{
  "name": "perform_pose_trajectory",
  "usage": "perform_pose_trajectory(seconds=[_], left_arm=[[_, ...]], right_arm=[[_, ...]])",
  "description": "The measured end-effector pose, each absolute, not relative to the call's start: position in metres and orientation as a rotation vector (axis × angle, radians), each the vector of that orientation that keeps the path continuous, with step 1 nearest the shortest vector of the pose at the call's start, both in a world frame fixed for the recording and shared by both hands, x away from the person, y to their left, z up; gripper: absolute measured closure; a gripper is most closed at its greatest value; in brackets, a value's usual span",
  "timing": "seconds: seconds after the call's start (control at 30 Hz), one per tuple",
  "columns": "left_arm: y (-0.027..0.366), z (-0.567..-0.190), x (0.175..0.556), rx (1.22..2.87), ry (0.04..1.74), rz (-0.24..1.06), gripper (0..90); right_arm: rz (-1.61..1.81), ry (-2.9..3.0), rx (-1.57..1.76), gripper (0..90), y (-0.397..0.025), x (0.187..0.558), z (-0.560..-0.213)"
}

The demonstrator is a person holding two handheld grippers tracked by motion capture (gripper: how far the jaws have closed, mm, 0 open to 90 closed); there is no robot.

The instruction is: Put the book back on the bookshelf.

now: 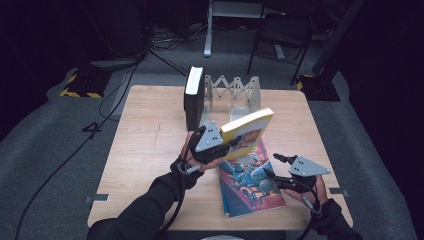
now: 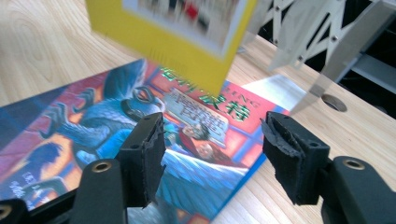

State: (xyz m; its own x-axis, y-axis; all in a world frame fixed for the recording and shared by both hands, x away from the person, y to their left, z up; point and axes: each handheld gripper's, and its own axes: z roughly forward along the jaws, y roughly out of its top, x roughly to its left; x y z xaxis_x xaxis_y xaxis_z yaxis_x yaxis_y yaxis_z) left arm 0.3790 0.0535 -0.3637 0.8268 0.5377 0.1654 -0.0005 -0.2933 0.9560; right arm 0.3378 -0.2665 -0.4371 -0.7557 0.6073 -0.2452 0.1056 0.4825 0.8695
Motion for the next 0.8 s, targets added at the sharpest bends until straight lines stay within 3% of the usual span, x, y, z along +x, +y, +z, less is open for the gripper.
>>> perform_pose_trajectory(seconds=[0.4,0.8], left_arm=[[0.1,-0.365,0.411,1.724,0.71,0.753,75.0],[0.106,-0.393,0.429,1.718,0.944,0.852,75.0]], right_arm=[[1.216,2.194,0.628,38.6,-0.271,0.341,-0.439],[1.183,2.212,0.626,38.3,-0.269,0.342,-0.443]])
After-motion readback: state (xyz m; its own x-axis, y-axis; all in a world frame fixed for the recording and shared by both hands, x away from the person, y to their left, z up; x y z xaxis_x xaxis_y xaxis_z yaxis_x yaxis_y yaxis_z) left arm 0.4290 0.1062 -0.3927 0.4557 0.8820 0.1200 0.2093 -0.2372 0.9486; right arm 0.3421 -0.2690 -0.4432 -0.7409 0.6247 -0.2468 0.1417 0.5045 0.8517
